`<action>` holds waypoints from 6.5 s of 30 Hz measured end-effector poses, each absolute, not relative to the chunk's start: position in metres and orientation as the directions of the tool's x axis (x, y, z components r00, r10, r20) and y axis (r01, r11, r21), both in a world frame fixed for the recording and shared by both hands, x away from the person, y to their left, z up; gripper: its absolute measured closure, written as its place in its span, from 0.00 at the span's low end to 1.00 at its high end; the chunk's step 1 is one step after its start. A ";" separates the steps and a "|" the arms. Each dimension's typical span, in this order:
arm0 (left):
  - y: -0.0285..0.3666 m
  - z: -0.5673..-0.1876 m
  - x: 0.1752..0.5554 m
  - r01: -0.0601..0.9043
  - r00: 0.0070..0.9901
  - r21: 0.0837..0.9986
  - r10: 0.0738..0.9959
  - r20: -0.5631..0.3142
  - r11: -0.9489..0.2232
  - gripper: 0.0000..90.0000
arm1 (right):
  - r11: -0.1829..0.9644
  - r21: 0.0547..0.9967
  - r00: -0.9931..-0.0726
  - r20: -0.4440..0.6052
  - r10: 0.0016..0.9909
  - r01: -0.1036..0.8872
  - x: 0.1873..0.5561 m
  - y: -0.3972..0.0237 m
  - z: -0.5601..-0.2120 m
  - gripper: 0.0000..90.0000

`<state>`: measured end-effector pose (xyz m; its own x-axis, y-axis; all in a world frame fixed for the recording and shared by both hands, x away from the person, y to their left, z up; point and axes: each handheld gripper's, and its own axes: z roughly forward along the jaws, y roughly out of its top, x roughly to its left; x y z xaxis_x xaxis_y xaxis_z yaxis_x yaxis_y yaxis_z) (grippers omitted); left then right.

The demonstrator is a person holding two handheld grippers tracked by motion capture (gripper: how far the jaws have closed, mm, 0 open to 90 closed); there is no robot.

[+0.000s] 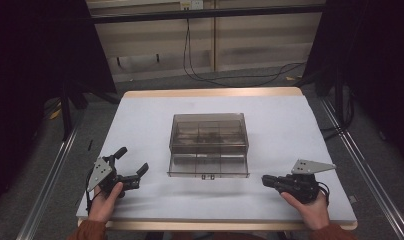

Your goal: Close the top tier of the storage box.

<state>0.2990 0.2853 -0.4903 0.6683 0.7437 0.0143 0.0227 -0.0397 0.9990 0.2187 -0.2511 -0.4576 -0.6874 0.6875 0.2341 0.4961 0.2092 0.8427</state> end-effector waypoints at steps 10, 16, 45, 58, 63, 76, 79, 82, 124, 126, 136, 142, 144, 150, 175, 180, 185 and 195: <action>0.286 -0.490 0.299 0.018 0.667 0.999 0.745 0.022 -0.045 0.01 | 0.229 0.838 -0.715 0.243 0.655 0.495 0.218 -0.245 -0.457 1.00; 0.286 -0.490 0.299 0.018 0.666 0.999 0.745 0.021 -0.045 0.01 | 0.248 0.831 -0.722 0.239 0.649 0.498 0.218 -0.240 -0.459 1.00; 0.285 -0.490 0.299 0.025 0.670 0.998 0.742 0.020 -0.049 0.01 | 0.341 0.825 -0.796 0.199 0.572 0.451 0.217 -0.201 -0.461 1.00; 0.285 -0.490 0.299 0.025 0.670 0.998 0.742 0.020 -0.050 0.01 | 0.358 0.823 -0.824 0.214 0.525 0.442 0.220 -0.178 -0.463 1.00; 0.285 -0.490 0.299 0.027 0.670 0.998 0.742 0.018 -0.049 0.01 | 0.359 0.823 -0.832 0.223 0.507 0.440 0.222 -0.167 -0.464 1.00; 0.286 -0.490 0.299 0.025 0.670 0.998 0.742 0.019 -0.049 0.01 | 0.363 0.832 -0.851 0.223 0.475 0.420 0.228 -0.146 -0.463 1.00; 0.285 -0.490 0.299 0.026 0.669 0.999 0.743 0.016 -0.045 0.01 | 0.359 0.835 -0.853 0.223 0.472 0.417 0.230 -0.144 -0.462 1.00; 0.286 -0.490 0.299 0.025 0.670 0.999 0.742 0.019 -0.048 0.01 | 0.361 0.835 -0.854 0.221 0.471 0.415 0.231 -0.142 -0.462 1.00; 0.285 -0.490 0.299 0.023 0.669 0.999 0.743 0.015 -0.041 0.01 | 0.343 0.857 -0.870 0.211 0.446 0.384 0.252 -0.115 -0.450 1.00; 0.285 -0.490 0.299 0.024 0.669 0.999 0.743 0.014 -0.040 0.01 | 0.347 0.856 -0.871 0.209 0.444 0.382 0.252 -0.115 -0.450 1.00; 0.286 -0.490 0.299 0.024 0.670 0.999 0.743 0.017 -0.044 0.01 | 0.354 0.855 -0.877 0.211 0.431 0.380 0.250 -0.112 -0.449 1.00; 0.285 -0.490 0.299 0.023 0.669 0.999 0.743 0.014 -0.040 0.01 | 0.355 0.854 -0.877 0.211 0.431 0.380 0.253 -0.108 -0.451 1.00; 0.285 -0.490 0.299 0.023 0.669 0.999 0.743 0.014 -0.040 0.01 | 0.355 0.853 -0.876 0.213 0.432 0.382 0.253 -0.108 -0.451 1.00; 0.285 -0.490 0.299 0.023 0.669 0.999 0.743 0.014 -0.039 0.01 | 0.358 0.853 -0.876 0.205 0.437 0.379 0.253 -0.108 -0.451 1.00; 0.286 -0.490 0.299 0.023 0.671 0.999 0.741 0.019 -0.047 0.01 | 0.346 0.856 -0.870 0.209 0.447 0.384 0.255 -0.109 -0.451 1.00; 0.286 -0.490 0.299 0.023 0.671 0.999 0.741 0.019 -0.047 0.01 | 0.345 0.856 -0.869 0.210 0.448 0.385 0.256 -0.110 -0.451 1.00; 0.286 -0.490 0.299 0.024 0.671 0.999 0.741 0.019 -0.047 0.01 | 0.346 0.858 -0.870 0.205 0.449 0.381 0.256 -0.110 -0.451 1.00; 0.285 -0.490 0.299 0.024 0.669 0.999 0.743 0.014 -0.040 0.01 | 0.345 0.858 -0.868 0.203 0.453 0.381 0.258 -0.110 -0.451 1.00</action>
